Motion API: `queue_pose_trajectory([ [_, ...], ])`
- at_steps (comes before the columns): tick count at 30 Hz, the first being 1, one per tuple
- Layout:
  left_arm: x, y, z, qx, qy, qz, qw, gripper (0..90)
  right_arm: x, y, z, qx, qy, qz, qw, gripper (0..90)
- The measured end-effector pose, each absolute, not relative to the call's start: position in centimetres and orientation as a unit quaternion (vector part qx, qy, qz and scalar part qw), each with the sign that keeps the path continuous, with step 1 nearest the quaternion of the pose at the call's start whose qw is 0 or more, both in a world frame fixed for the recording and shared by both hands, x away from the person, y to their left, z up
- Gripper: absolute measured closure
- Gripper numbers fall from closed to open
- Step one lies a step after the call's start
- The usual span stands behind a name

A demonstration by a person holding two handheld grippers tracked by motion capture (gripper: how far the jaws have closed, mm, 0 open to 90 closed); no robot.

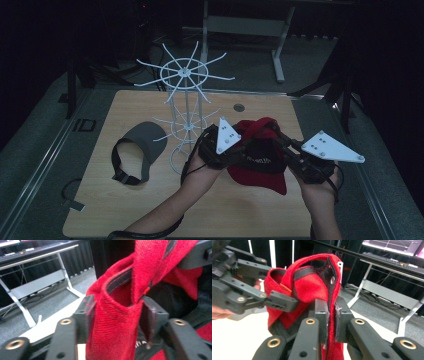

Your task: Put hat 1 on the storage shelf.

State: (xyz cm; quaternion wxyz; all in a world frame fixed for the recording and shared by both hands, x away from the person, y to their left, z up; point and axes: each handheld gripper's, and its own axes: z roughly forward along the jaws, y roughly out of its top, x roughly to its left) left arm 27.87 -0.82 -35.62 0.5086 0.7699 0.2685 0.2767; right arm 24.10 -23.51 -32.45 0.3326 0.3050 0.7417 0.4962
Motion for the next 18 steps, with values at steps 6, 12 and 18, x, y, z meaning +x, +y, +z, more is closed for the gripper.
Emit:
queue_pose_trajectory([
  [6,28.2,-1.0,-35.7,0.773,0.266,0.278,0.505,82.1,24.0,-23.3,-32.6,0.303,0.744,0.498,0.328,83.3],
  [12,28.4,-1.4,-35.2,0.776,0.258,0.286,0.500,84.5,23.8,-23.5,-32.9,0.303,0.742,0.506,0.317,83.1],
  [18,28.2,-1.8,-34.6,0.775,0.250,0.296,0.500,85.0,23.2,-24.3,-33.4,0.310,0.734,0.516,0.313,82.3],
])
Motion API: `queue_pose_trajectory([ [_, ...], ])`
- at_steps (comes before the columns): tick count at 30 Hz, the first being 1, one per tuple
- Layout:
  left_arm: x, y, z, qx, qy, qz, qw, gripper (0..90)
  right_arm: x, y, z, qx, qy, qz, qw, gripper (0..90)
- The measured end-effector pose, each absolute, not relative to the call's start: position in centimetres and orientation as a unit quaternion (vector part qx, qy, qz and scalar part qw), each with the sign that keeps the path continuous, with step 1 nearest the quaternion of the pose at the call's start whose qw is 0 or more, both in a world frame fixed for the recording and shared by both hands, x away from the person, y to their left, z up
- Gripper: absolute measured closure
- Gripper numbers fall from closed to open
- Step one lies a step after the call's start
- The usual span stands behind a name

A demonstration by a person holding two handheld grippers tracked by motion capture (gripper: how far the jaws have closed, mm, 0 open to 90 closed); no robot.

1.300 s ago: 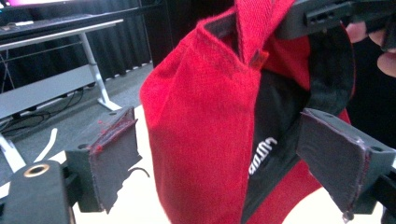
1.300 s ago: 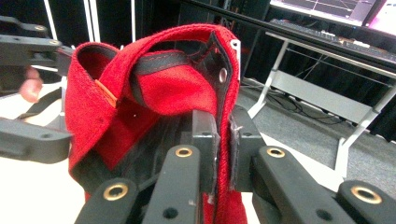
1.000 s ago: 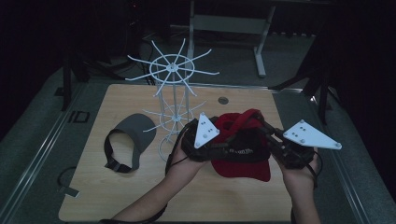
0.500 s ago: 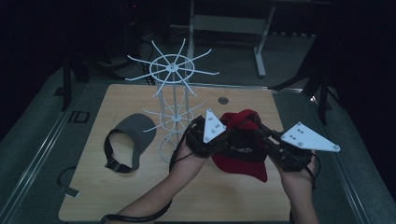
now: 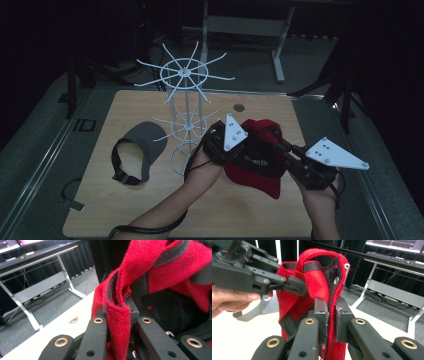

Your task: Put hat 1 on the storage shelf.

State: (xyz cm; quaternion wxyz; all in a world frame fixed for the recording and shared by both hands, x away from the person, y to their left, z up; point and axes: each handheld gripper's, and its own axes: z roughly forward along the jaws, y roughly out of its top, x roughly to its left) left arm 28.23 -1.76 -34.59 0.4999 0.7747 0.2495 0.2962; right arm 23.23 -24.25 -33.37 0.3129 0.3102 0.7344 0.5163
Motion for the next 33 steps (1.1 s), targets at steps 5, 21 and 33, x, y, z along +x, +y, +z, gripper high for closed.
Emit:
queue_pose_trajectory([
  [5,28.2,-2.0,-34.5,0.770,0.250,0.300,0.504,85.2,22.9,-24.6,-34.0,0.316,0.732,0.520,0.306,78.4],
  [21,27.5,-0.8,-33.7,0.761,0.216,0.300,0.534,85.1,20.2,-27.1,-33.4,0.287,0.727,0.554,0.287,48.6],
  [33,27.2,0.8,-34.2,0.780,0.114,0.234,0.568,84.8,22.6,-26.7,-33.1,0.254,0.749,0.561,0.246,51.2],
])
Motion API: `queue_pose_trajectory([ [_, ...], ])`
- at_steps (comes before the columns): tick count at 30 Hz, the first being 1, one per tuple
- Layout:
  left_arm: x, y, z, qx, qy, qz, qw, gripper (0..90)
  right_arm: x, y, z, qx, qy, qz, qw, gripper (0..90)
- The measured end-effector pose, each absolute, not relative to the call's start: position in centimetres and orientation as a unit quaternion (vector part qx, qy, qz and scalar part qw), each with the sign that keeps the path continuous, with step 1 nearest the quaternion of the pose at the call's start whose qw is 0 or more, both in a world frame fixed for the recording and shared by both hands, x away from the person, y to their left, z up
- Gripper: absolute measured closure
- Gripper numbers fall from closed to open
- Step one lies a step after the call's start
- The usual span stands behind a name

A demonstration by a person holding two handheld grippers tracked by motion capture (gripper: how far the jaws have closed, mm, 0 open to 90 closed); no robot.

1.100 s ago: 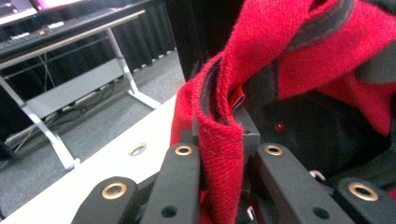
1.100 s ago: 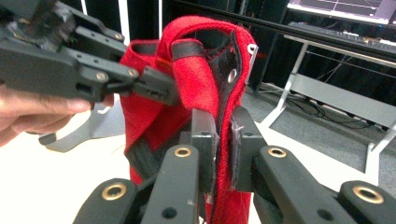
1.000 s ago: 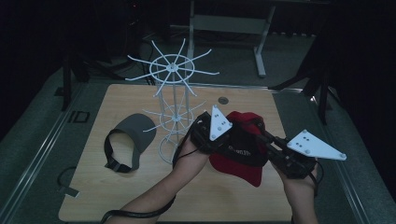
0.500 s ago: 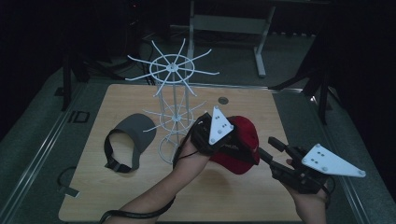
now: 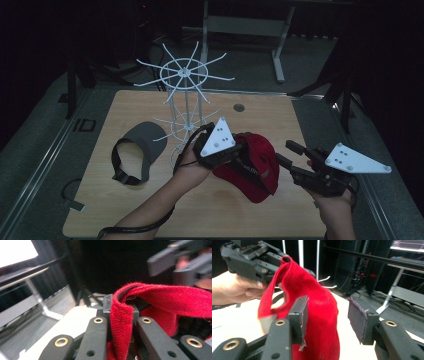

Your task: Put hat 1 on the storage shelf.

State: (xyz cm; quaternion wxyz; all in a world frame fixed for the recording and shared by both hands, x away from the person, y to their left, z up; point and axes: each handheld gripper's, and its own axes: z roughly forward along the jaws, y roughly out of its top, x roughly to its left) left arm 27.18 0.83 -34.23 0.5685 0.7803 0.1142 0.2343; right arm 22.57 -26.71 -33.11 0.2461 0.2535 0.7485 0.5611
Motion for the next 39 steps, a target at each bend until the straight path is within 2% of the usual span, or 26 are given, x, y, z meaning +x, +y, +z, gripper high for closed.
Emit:
queue_pose_trajectory([
  [9,26.1,0.7,-33.7,0.769,0.071,0.209,0.600,84.8,22.8,-25.0,-33.2,0.215,0.773,0.547,0.241,53.8],
  [13,26.2,0.7,-33.7,0.766,0.075,0.196,0.607,84.7,22.5,-25.1,-33.2,0.204,0.777,0.545,0.240,57.3],
  [19,26.5,1.0,-34.1,0.765,0.080,0.185,0.611,84.7,22.2,-24.9,-33.4,0.179,0.795,0.530,0.235,78.0],
  [21,26.5,1.2,-34.1,0.765,0.076,0.178,0.614,84.6,22.1,-24.8,-33.4,0.168,0.800,0.526,0.236,76.5],
  [23,26.6,1.3,-34.1,0.766,0.072,0.174,0.615,84.7,22.1,-24.6,-33.5,0.155,0.804,0.522,0.238,64.8],
  [25,26.6,1.3,-34.0,0.769,0.071,0.173,0.611,84.6,22.1,-24.3,-33.7,0.157,0.807,0.513,0.246,60.5],
  [28,26.7,1.3,-34.2,0.771,0.072,0.173,0.608,84.6,22.3,-23.9,-33.8,0.166,0.810,0.500,0.259,65.4],
  [33,26.9,1.3,-34.6,0.770,0.078,0.169,0.610,84.6,22.6,-23.7,-34.0,0.172,0.818,0.484,0.261,86.6],
  [39,26.8,1.6,-34.6,0.768,0.078,0.173,0.611,84.1,22.4,-24.0,-33.9,0.188,0.806,0.499,0.258,88.9],
])
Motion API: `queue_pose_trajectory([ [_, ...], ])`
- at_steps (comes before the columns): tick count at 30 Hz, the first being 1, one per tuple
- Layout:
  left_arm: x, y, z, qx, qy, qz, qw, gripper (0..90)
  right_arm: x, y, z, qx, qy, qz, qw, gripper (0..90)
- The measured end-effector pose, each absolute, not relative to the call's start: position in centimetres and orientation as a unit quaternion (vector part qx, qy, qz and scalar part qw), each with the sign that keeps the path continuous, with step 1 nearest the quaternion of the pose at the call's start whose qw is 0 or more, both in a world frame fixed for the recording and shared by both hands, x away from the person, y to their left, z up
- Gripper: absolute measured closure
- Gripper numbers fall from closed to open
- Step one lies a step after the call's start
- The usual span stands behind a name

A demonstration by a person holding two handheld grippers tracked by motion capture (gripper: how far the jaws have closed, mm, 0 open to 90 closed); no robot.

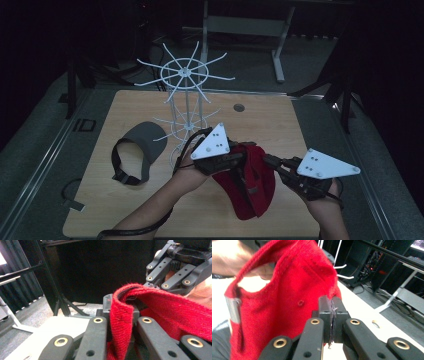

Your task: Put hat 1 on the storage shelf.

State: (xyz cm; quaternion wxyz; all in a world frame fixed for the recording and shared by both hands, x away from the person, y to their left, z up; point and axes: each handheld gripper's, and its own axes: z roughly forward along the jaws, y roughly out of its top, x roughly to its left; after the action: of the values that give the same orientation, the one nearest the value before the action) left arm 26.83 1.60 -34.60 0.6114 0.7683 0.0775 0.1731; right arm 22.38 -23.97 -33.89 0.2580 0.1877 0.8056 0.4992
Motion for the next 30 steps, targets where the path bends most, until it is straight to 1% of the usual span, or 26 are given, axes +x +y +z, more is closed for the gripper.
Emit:
queue_pose_trajectory([
  [3,26.7,1.6,-34.7,0.768,0.076,0.172,0.612,82.9,22.4,-24.4,-33.6,0.199,0.796,0.510,0.257,89.0],
  [6,26.8,1.6,-34.8,0.771,0.076,0.169,0.610,79.5,22.3,-24.6,-33.3,0.205,0.788,0.518,0.262,89.0],
  [7,26.7,1.6,-34.9,0.772,0.079,0.169,0.608,74.0,22.3,-24.7,-33.2,0.209,0.784,0.523,0.261,88.9],
  [9,26.7,1.8,-35.1,0.775,0.079,0.164,0.605,67.2,22.2,-24.9,-32.9,0.214,0.777,0.529,0.266,89.0],
  [10,26.7,1.8,-35.2,0.776,0.083,0.165,0.602,61.5,22.3,-25.0,-32.7,0.216,0.774,0.532,0.266,88.9],
  [13,26.7,2.2,-35.5,0.774,0.094,0.166,0.604,54.2,22.3,-25.2,-32.3,0.221,0.767,0.537,0.272,88.9],
  [14,26.7,2.4,-35.5,0.773,0.100,0.166,0.604,53.0,22.3,-25.2,-32.2,0.224,0.765,0.538,0.274,88.9],
  [21,26.0,3.6,-35.6,0.765,0.113,0.189,0.605,49.0,22.6,-25.4,-31.5,0.232,0.757,0.543,0.280,88.9],
  [26,25.2,4.5,-35.6,0.756,0.119,0.204,0.610,48.7,22.6,-25.3,-31.1,0.232,0.757,0.543,0.280,88.9],
  [28,24.9,5.0,-35.6,0.755,0.127,0.216,0.606,48.8,22.6,-25.4,-31.0,0.236,0.753,0.546,0.283,88.9],
  [30,24.8,5.7,-35.8,0.752,0.140,0.216,0.607,48.9,22.6,-25.7,-30.8,0.237,0.749,0.550,0.284,88.9],
])
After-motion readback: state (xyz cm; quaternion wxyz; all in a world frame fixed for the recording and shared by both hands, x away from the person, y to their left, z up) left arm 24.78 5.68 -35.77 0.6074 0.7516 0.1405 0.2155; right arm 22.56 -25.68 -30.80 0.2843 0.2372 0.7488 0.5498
